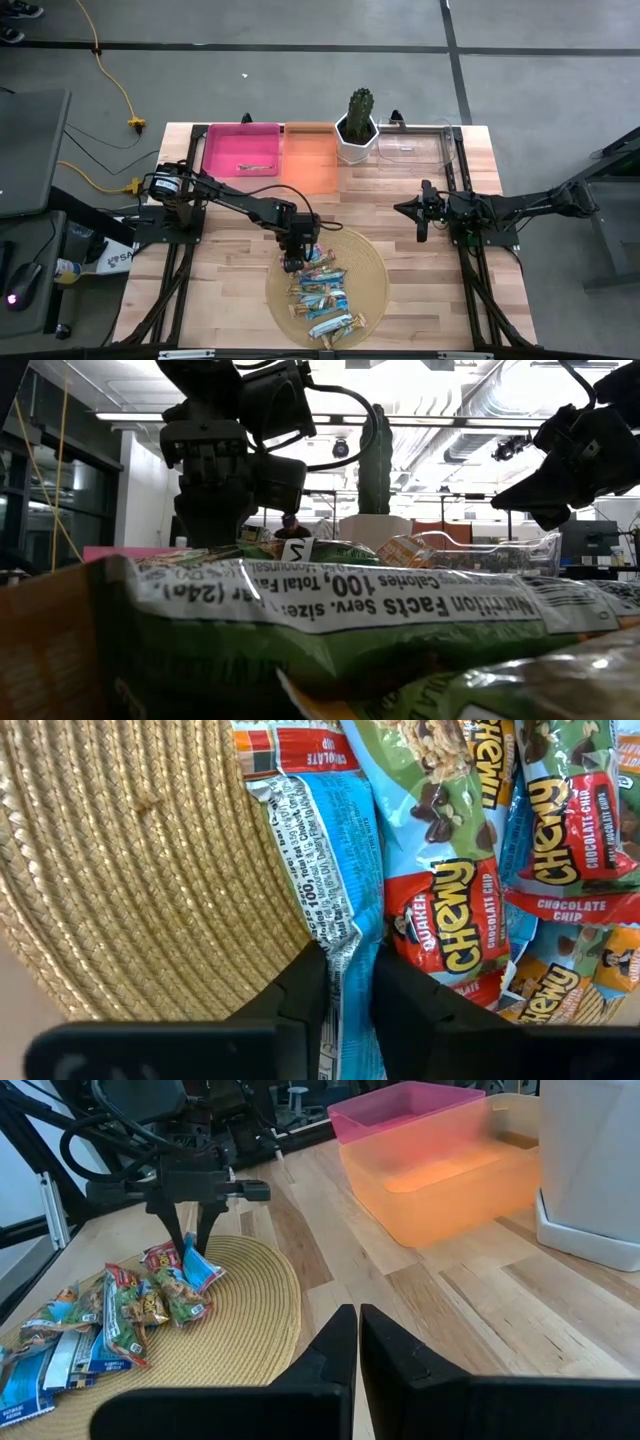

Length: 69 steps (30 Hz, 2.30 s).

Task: Pick and place Granola Bars by type
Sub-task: Put the red granola bar into the pink bin

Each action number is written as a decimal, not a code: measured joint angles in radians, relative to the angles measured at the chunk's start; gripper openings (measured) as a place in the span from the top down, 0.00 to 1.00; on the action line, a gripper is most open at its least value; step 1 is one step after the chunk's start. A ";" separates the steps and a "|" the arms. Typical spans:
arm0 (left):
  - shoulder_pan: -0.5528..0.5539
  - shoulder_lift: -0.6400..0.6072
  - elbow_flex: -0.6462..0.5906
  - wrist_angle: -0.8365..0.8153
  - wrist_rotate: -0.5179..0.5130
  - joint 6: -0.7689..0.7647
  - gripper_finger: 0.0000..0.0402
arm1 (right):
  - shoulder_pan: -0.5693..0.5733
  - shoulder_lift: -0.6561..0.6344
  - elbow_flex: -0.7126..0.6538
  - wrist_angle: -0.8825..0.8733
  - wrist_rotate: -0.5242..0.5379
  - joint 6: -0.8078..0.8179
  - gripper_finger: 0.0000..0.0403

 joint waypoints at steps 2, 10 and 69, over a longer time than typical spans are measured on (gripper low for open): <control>0.000 0.000 0.001 -0.002 0.000 0.000 0.85 | 0.000 0.000 0.000 0.000 0.000 -0.001 1.00; 0.007 -0.021 0.002 -0.073 -0.051 0.008 0.85 | 0.000 0.000 0.000 0.000 0.000 0.000 1.00; 0.304 -0.519 0.546 -0.467 -0.166 0.400 0.85 | 0.000 0.032 0.000 0.000 0.000 0.000 1.00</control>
